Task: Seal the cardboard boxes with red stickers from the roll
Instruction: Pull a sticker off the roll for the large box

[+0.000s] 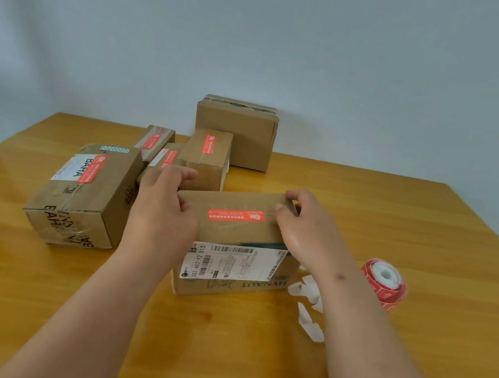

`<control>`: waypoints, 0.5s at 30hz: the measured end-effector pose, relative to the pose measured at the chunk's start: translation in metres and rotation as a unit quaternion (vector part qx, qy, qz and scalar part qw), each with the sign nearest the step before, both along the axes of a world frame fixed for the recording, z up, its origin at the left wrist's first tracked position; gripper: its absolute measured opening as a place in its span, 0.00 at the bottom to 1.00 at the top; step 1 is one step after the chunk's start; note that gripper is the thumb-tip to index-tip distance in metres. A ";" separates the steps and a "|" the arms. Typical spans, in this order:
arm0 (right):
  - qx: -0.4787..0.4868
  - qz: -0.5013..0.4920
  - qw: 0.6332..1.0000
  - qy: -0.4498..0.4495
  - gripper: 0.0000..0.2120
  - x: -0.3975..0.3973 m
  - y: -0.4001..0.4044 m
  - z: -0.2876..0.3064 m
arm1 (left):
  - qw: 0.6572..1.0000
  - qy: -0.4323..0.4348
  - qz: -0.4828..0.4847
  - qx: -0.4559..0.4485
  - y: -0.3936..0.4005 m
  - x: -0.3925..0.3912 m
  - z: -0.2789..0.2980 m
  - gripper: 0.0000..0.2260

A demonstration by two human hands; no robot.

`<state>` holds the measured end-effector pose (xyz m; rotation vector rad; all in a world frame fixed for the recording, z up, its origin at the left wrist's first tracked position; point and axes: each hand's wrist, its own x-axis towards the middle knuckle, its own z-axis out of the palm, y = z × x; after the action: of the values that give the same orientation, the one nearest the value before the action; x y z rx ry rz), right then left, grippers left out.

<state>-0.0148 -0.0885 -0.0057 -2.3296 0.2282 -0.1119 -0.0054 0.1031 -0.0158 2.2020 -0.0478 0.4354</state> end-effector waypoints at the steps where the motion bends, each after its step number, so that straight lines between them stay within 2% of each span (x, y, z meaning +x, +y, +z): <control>1: 0.012 0.021 1.000 0.007 0.26 -0.005 -0.002 0.001 | 1.000 0.001 0.010 -0.007 0.002 -0.001 0.001 0.19; 3: 0.031 0.094 0.994 0.054 0.37 -0.017 -0.006 0.004 | 0.998 0.050 0.019 -0.035 0.006 -0.004 0.000 0.20; 5: 0.021 0.155 0.982 0.105 0.45 -0.027 -0.010 0.005 | 0.977 0.158 0.000 -0.141 0.011 -0.011 -0.002 0.24; 6: 0.012 0.159 0.981 0.106 0.46 -0.030 -0.012 0.004 | 0.955 0.207 -0.025 -0.212 0.014 -0.015 -0.003 0.24; 9: 0.029 0.122 0.991 0.037 0.36 -0.036 -0.013 0.004 | 0.903 0.256 -0.090 -0.332 0.028 -0.023 -0.003 0.17; 12: 0.086 0.042 0.995 -0.026 0.25 -0.037 -0.009 0.009 | 0.906 0.232 -0.116 -0.335 0.042 -0.021 0.007 0.13; 15: 0.197 -0.052 0.976 -0.076 0.23 -0.033 -0.011 0.009 | 0.918 0.201 -0.046 -0.338 0.045 -0.018 0.013 0.11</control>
<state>-0.0482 -0.0997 0.0030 -1.9046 0.2681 -0.2702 -0.0230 0.1477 -0.0027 1.5522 0.1956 -0.0669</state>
